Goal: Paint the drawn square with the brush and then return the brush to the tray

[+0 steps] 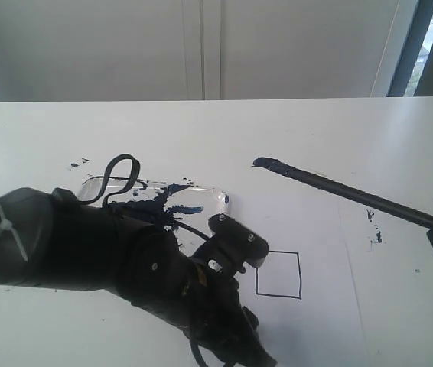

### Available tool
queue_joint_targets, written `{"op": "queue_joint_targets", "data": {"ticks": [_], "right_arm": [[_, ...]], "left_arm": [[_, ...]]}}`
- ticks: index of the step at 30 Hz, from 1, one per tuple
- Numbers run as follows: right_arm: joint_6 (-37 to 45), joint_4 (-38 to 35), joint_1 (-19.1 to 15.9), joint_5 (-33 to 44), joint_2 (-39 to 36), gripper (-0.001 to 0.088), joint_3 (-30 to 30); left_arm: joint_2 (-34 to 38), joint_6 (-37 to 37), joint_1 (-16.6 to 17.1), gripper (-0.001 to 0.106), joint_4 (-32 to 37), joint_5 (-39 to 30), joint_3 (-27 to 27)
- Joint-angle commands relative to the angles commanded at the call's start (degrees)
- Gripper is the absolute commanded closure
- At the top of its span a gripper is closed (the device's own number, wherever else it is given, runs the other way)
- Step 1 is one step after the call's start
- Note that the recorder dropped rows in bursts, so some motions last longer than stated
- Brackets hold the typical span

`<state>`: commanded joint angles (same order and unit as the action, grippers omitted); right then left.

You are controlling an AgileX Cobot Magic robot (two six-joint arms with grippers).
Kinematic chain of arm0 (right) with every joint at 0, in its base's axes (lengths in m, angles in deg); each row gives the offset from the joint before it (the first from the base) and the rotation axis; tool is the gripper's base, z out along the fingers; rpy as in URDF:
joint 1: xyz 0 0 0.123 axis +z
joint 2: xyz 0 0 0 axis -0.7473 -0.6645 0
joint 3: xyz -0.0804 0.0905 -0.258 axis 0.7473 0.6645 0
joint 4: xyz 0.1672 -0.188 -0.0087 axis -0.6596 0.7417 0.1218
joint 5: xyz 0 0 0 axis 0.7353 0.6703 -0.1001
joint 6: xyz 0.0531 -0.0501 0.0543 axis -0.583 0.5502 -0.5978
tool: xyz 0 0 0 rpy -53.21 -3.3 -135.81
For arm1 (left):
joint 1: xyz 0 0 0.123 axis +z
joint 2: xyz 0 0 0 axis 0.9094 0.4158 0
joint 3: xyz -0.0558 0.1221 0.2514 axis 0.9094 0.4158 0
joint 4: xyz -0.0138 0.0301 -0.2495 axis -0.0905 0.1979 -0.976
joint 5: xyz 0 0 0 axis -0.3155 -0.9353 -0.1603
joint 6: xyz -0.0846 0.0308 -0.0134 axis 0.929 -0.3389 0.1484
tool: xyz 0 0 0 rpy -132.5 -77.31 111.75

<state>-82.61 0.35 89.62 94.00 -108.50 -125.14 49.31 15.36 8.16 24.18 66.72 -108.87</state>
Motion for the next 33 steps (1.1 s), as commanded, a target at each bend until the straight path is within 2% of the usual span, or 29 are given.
{"op": "queue_joint_targets", "data": {"ticks": [4, 9, 23, 33], "right_arm": [[0.0, 0.0, 0.0, 0.0, 0.0, 0.0868, 0.0], [0.0, 0.0, 0.0, 0.0, 0.0, 0.0868, 0.0], [0.0, 0.0, 0.0, 0.0, 0.0, 0.0868, 0.0], [0.0, 0.0, 0.0, 0.5, 0.0, 0.0868, 0.0]], "left_arm": [[0.0, -0.6, 0.0, 0.057, 0.3, 0.4, 0.0], [0.0, -7.4, 0.0, 0.057, 3.2, 0.0, 0.0], [0.1, -5.6, 0.0, 0.056, 4.1, -0.2, 0.0], [4.5, -2.8, 0.0, 0.05, 3.7, -1.9, 0.0]]}}
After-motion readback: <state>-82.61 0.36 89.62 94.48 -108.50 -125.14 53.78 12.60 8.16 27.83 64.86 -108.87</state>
